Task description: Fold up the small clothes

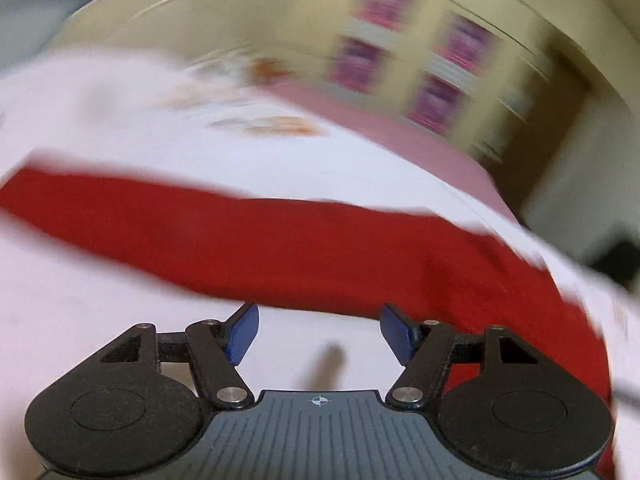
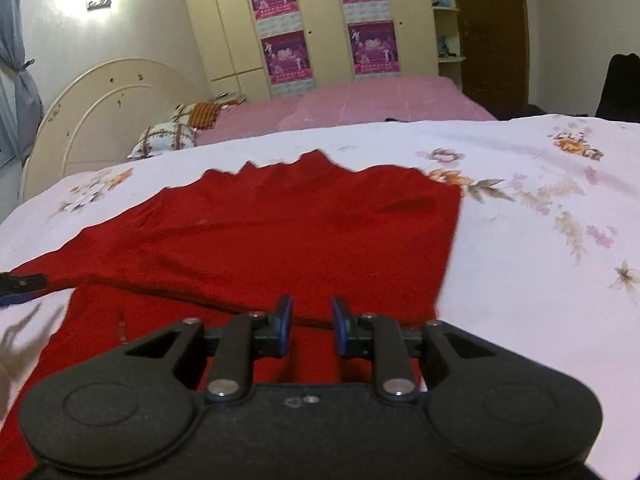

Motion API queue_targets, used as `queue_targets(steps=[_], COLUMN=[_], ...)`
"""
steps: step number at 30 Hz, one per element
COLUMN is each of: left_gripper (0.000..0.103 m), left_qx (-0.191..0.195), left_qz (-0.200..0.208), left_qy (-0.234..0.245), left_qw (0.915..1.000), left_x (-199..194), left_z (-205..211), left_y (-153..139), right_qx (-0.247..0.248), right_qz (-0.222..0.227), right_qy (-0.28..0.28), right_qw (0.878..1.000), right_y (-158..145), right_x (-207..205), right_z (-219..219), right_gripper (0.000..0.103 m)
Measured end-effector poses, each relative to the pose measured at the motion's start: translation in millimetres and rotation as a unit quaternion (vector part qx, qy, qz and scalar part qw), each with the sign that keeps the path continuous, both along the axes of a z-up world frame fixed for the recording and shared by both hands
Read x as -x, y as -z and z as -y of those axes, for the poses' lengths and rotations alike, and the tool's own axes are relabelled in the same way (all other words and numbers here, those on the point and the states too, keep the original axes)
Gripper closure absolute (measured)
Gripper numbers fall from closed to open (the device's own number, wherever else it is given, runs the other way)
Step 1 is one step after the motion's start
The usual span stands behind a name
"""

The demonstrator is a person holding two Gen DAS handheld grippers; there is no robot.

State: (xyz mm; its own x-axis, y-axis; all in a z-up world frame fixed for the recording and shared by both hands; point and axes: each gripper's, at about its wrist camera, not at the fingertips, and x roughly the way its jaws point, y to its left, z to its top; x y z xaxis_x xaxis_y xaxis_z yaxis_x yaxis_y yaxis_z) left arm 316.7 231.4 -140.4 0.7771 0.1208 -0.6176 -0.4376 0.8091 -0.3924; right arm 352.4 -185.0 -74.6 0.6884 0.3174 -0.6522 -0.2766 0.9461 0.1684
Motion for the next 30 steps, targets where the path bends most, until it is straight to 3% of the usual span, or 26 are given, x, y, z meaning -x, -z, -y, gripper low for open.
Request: queue_targets(steps=[3,5,10,13,18,24,25,26,27,30], left_gripper=[0.036,0.036,0.036,0.036,0.041,0.050,0.061,0.085,0.099,0.099], left_qx=[0.064,0.103,0.216,0.238,0.232,0.204,0.201,0.191,0.169,0.117], left_qz=[0.015,0.033,0.105,0.126,0.143,0.155,0.152,0.139,0.114,0.098], left_qy=[-0.120,-0.164,-0.222,-0.227,-0.218,-0.187,-0.184,-0.186,-0.196,-0.193], left_qw=[0.9906,0.9806,0.9451,0.9357,0.9372,0.9484,0.9500,0.9539,0.9593,0.9693], left_x=[33,45,63,63,53,68,66,60,53,39], left_z=[-65,-96,-146,-156,-160,-161,-163,-166,-168,-157], left_y=[11,18,45,57,61,61,59,58,56,46], right_qx=[0.001,0.001,-0.006,-0.005,0.004,0.015,0.018,0.019,0.020,0.015], right_qz=[-0.003,-0.002,0.001,0.002,0.006,-0.003,-0.003,-0.003,-0.004,-0.009], right_qy=[-0.015,-0.027,-0.056,-0.062,-0.066,-0.062,-0.061,-0.060,-0.057,-0.051], right_qw=[1.000,1.000,0.998,0.998,0.998,0.998,0.998,0.998,0.998,0.999], right_y=[0,-3,-15,-22,-27,-22,-22,-22,-21,-20], right_x=[5,6,9,9,9,8,8,7,6,5], right_z=[-21,-38,-81,-98,-117,-130,-132,-135,-137,-138], right_gripper=[0.080,0.079,0.079,0.079,0.079,0.079,0.079,0.079,0.079,0.079])
